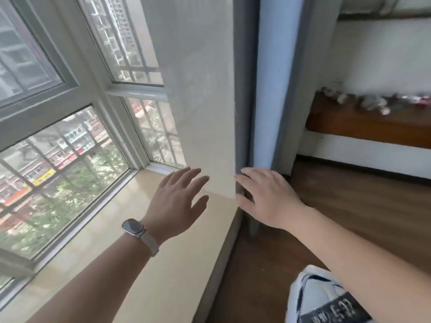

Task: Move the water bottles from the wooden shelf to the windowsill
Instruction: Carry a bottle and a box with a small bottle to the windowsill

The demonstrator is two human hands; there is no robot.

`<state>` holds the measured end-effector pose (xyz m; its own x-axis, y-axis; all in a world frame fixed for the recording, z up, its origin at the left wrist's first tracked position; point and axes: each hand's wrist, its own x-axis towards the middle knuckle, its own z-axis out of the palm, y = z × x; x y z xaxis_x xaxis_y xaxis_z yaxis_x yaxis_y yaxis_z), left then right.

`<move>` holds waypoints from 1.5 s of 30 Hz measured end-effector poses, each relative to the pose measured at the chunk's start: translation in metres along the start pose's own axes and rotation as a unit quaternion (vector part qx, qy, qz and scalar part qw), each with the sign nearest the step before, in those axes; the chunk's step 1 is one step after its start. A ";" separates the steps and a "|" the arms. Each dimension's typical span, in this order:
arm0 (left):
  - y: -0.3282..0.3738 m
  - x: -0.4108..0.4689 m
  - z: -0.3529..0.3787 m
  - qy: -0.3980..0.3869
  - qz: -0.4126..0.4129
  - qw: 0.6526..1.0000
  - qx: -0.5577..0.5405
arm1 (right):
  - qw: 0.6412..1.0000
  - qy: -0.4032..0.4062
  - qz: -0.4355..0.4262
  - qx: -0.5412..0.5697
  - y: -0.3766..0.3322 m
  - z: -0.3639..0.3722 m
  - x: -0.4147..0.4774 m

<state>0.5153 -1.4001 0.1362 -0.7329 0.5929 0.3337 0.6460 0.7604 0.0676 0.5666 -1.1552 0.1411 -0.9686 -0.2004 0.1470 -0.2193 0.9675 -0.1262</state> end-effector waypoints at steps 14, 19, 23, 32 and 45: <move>0.069 0.175 0.088 -0.031 0.207 0.974 -0.090 | 0.966 0.005 0.256 -0.038 0.121 -0.017 -0.030; 0.087 0.241 0.114 -0.016 0.278 0.951 -0.132 | 0.942 0.004 0.330 -0.059 0.155 -0.026 -0.014; 0.097 0.293 0.131 -0.018 0.310 0.937 -0.158 | 0.923 0.003 0.378 -0.068 0.177 -0.035 0.009; 0.131 0.365 0.162 -0.023 0.367 0.907 -0.202 | 0.867 0.024 0.490 -0.083 0.208 -0.043 0.006; 0.201 0.430 0.190 -0.052 0.413 0.884 -0.213 | 0.835 0.032 0.545 -0.075 0.285 -0.043 -0.012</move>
<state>0.2895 -0.9424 0.1144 0.0245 0.9376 0.3469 0.9756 -0.0982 0.1965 0.5211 -0.8705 0.1452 -0.5740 0.8151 0.0782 0.8095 0.5792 -0.0955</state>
